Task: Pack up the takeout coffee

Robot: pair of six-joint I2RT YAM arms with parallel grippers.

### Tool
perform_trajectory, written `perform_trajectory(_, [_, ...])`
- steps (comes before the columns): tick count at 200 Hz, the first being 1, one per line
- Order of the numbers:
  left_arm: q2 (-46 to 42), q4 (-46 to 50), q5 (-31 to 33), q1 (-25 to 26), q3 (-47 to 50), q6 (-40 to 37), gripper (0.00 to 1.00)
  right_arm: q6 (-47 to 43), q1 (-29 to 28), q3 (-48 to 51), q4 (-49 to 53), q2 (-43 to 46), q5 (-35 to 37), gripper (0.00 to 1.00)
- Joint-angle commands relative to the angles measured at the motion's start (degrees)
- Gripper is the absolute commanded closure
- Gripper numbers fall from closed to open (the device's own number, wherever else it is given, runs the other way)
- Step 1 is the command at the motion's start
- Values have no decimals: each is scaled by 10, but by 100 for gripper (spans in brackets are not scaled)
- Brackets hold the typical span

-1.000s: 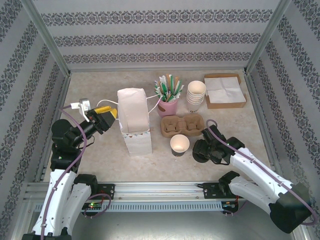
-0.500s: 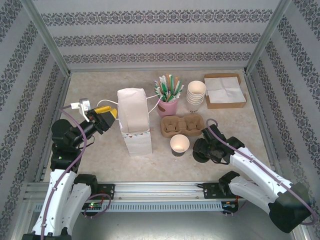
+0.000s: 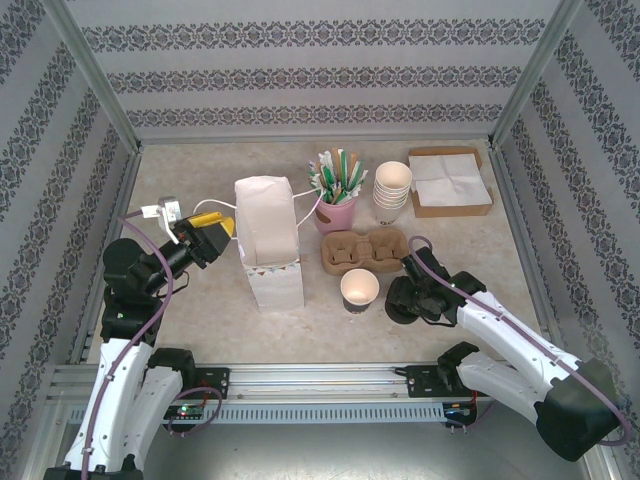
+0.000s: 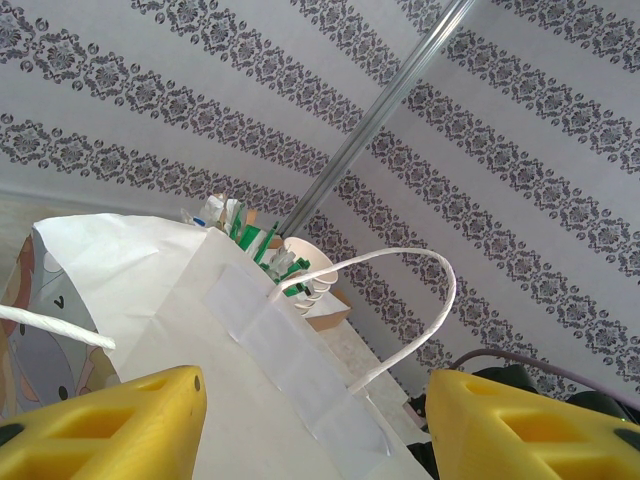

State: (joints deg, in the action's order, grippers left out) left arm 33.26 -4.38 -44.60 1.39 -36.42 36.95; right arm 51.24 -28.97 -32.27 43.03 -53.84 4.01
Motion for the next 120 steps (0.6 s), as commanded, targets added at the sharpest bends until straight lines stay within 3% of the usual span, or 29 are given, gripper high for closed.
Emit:
perform_trajectory(1, [-7, -29, -8, -1, 5, 0, 39, -20, 11, -10, 25, -1, 25, 32])
perform_trajectory(120, [-6, -31, -8, -1, 6, 1, 39, -62, 30, -71, 91, 36, 28, 33])
